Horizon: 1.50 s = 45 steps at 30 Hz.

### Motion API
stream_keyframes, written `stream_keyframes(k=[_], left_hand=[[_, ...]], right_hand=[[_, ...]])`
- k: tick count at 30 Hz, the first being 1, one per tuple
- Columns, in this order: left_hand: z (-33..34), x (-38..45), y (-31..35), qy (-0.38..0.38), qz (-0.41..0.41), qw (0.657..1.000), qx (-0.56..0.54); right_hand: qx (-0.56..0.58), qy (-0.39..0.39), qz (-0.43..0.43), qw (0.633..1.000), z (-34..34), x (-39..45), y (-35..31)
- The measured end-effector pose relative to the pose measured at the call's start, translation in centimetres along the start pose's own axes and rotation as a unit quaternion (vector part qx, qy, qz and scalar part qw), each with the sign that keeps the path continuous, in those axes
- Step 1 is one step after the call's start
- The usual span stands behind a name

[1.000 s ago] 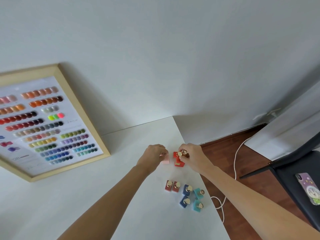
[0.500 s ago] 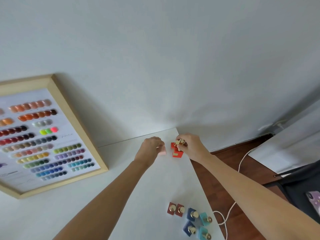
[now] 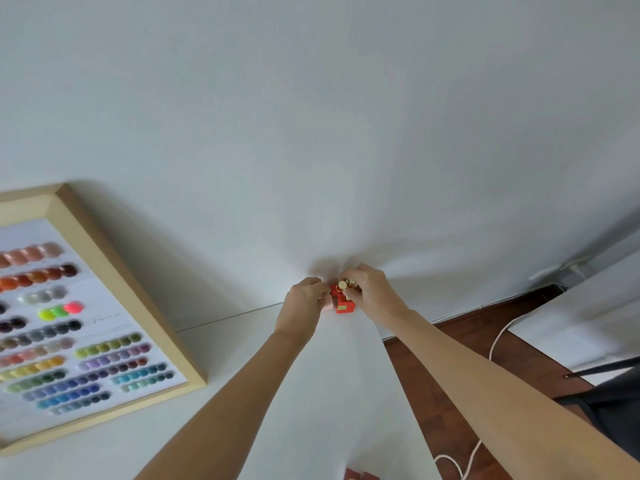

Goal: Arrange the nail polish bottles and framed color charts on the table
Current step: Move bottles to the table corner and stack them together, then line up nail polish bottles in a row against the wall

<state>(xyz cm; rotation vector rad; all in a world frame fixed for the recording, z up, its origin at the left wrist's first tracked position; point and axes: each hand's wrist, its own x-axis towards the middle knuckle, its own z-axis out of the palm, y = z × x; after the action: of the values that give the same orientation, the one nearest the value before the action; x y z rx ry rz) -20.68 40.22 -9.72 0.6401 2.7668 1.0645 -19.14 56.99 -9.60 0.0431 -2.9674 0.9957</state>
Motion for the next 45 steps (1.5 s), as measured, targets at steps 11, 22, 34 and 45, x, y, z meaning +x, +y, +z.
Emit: stream_keyframes(k=[11,22,34,45], left_hand=[[1.1,-0.5,-0.2,0.061,-0.010,0.998,-0.013],[3.6,-0.9,-1.8,0.037,-0.213,0.974,-0.072],[4.1,-0.4,-1.8,0.060,-0.254,0.958,-0.117],[0.8,-8.2,1.3,0.022,-0.183,0.975,-0.124]], right_hand=[[0.052,0.072,-0.012,0.996,1.6,-0.7,0.1],[0.084,0.088,0.128,0.984,4.2,-0.6,0.3],[0.063,0.057,0.150,0.985,4.2,-0.2,0.2],[0.147,0.019,0.207,0.967,0.5,-8.2,-0.7]])
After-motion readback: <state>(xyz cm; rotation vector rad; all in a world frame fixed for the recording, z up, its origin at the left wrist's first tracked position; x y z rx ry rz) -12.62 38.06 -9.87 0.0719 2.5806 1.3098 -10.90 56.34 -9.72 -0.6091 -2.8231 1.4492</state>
